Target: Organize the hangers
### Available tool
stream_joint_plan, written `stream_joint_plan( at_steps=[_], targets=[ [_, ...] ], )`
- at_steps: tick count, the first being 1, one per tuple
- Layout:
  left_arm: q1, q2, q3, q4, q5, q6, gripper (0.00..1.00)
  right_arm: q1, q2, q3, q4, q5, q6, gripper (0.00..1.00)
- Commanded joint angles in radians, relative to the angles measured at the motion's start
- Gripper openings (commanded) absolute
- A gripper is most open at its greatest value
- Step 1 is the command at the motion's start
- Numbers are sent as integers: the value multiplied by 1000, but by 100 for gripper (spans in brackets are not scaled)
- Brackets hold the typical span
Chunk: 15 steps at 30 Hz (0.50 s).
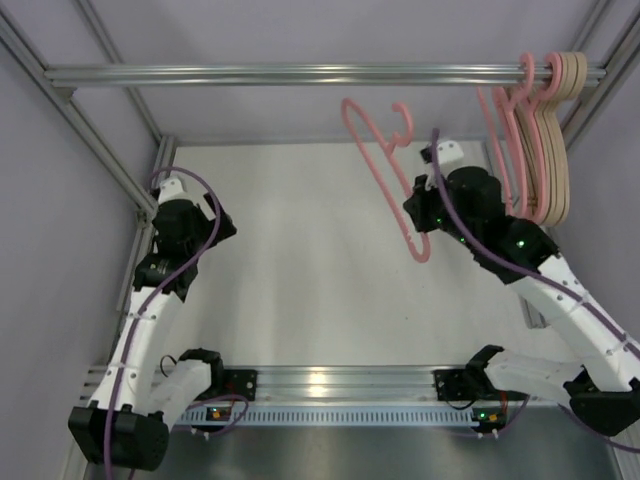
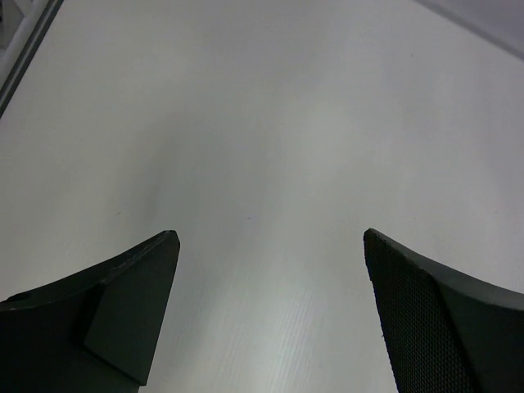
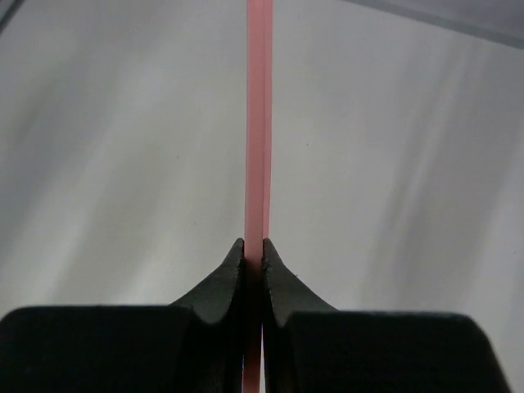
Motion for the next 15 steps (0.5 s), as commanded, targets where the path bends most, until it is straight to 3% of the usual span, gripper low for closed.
stream_joint_plan(
  at_steps=[1,10,15],
  targets=[
    [2,0,-46,-2,-3,80,98,-121,-36,181,-165,-96,40,0],
    [2,14,-97,-3,-1,107,98,-468,26,388,-273,-337,42,0],
    [2,8,-103,-5,-2,112,98,-560,85,452,-299,-432,49,0]
  ],
)
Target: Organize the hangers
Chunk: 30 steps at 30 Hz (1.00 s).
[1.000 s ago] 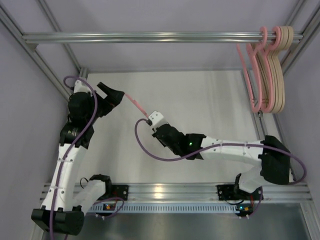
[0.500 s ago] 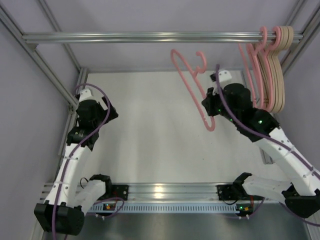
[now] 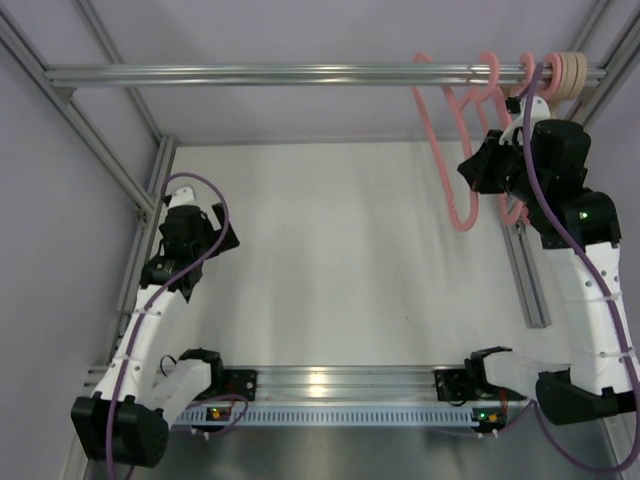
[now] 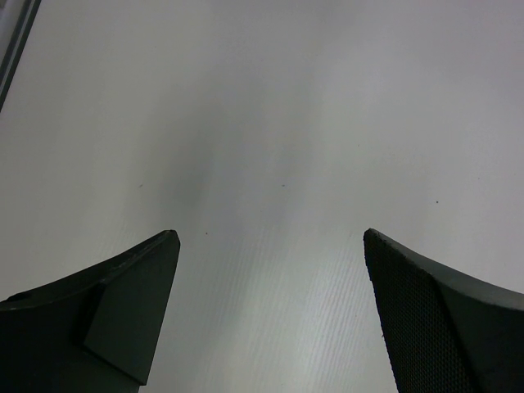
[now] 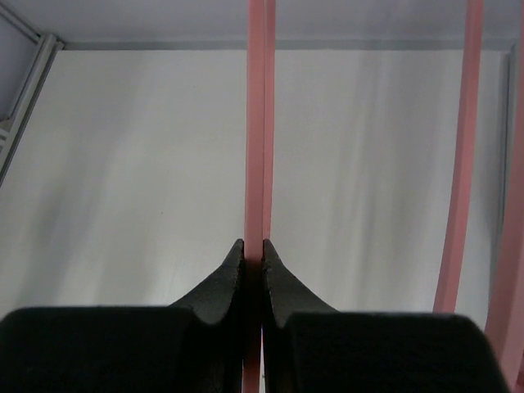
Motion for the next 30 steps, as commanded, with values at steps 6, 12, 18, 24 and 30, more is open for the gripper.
stream_joint_plan(
  at_steps=[6,12,18,24,30],
  targets=[
    [1,-21,-15,16,0,24,98,-82,103,105,-96,-118,3,0],
    [1,-26,-17,16,-2,23,98,-117,146,102,-96,-115,-11,0],
    [1,-24,-17,16,3,23,98,-136,188,135,-96,-124,-8,0],
    [1,-24,-18,16,8,23,98,-157,227,147,-96,-118,-9,0],
    [1,-26,-18,17,3,24,98,-250,224,136,-95,-118,-5,0]
  ],
)
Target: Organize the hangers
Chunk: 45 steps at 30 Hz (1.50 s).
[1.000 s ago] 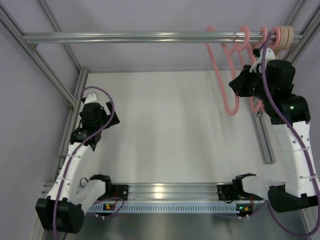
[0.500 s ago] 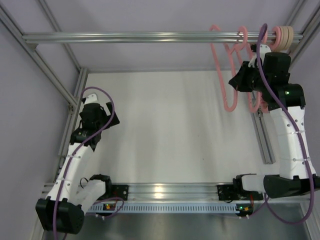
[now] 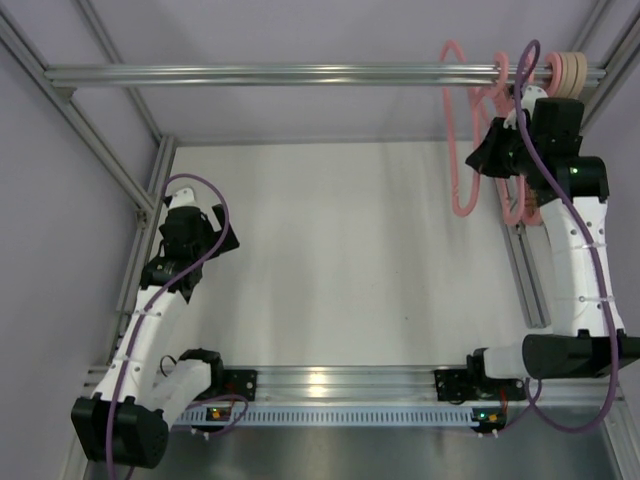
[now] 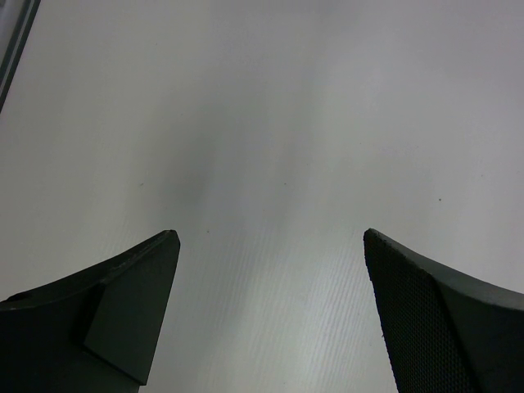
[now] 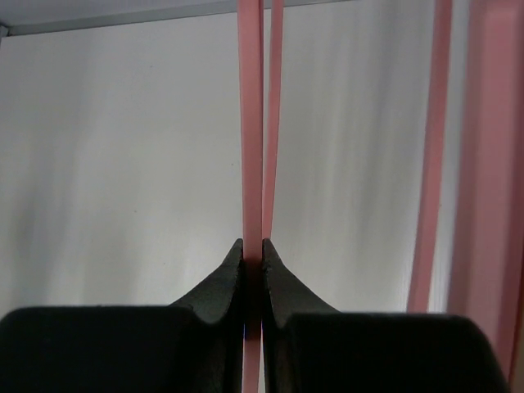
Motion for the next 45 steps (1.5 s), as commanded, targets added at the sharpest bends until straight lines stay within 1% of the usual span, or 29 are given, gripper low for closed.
stream_joint_plan(
  at_steps=[1,2,6,10,11,12,13,15,16,18,19,21,22,24,26,29,31,32,34,35,36,38,40,41,45],
  targets=[
    [1,-21,-7,18,2,14,98,-108,-13,25,-29,-3,8,0],
    [1,-21,-7,16,4,14,98,-109,-17,23,-29,-1,10,0],
    [1,-21,-9,16,2,14,98,-174,-28,14,-32,-9,13,0],
    [1,-19,-9,18,2,14,98,-185,-39,0,-30,-4,13,0],
    [1,-21,-10,18,1,15,98,-185,-50,-3,-29,-4,12,3],
    [1,-21,-9,16,1,15,98,-185,-57,-3,-29,-4,8,9],
    [1,-22,-9,16,-1,14,98,-185,-67,-4,-27,-3,8,22],
    [1,-25,-6,18,-1,15,98,-185,-100,-6,-25,-3,4,37],
    [1,-28,-3,18,-1,12,98,-185,-114,-6,-27,-1,4,52],
    [1,-39,0,16,5,4,98,-185,-160,-7,-27,3,4,63],
    [1,-44,3,15,11,3,98,-185,-178,-10,-25,12,4,72],
    [1,-62,9,7,21,-2,98,-185,-237,-17,-27,29,4,78],
    [1,-70,22,0,25,-5,98,-185,-261,-23,-25,51,4,83],
    [1,-93,40,-31,25,-3,98,-185,-330,-27,-24,69,2,88],
    [1,-128,75,-54,25,-2,98,-185,-399,-32,-22,81,-2,98],
    [1,-186,133,-108,30,6,98,-185,-486,-30,-10,107,-8,99],
    [1,-220,169,-145,28,12,98,-184,-539,-61,7,152,13,99],
    [1,-255,206,-158,27,20,98,-175,-601,-84,23,169,31,99],
    [1,-313,243,-192,27,32,98,-156,-660,-144,82,224,42,99],
    [1,-332,279,-204,25,46,98,-130,-704,-156,93,230,42,99],
    [1,-352,298,-224,24,52,98,-112,-718,-167,103,267,41,99],
    [1,-404,344,-240,18,73,98,-58,-763,-196,110,276,30,100],
    [1,-454,370,-257,11,83,98,-33,-794,-231,122,279,27,100],
    [1,-471,381,-260,7,87,98,15,-827,-245,125,285,24,100],
    [0,-531,431,-286,-15,95,98,72,-912,-299,133,353,27,100]
  ],
)
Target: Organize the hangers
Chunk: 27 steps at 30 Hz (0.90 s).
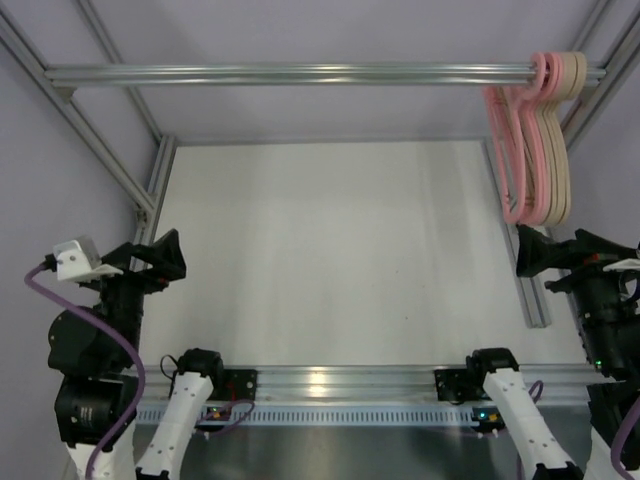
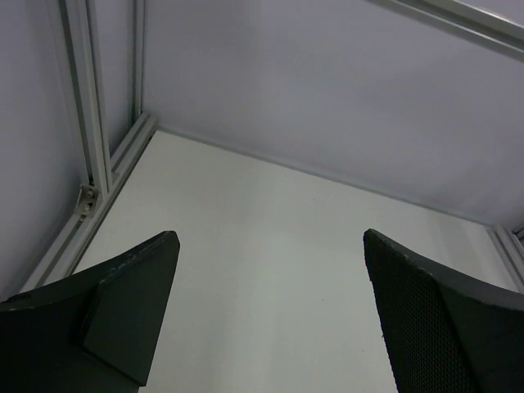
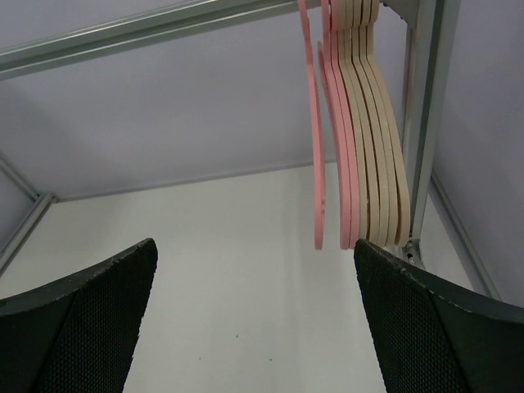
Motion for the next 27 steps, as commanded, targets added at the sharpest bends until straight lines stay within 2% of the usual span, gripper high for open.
stream_joint_plan(
  at_steps=[1,10,16,27],
  targets=[
    [0,-33,48,-60,-25,32,98,53,-70,-35,76,91,-1,100],
    [-6,-85,45,-83,-31,20,98,130,-221,-122,103,157,-39,99],
    [-21,-105,8,-99,-5,-9,98,137,-244,-132,106,154,-51,99],
    [-90,-139,-24,-140,-55,-26,98,145,-273,-175,106,139,-62,100]
  ],
)
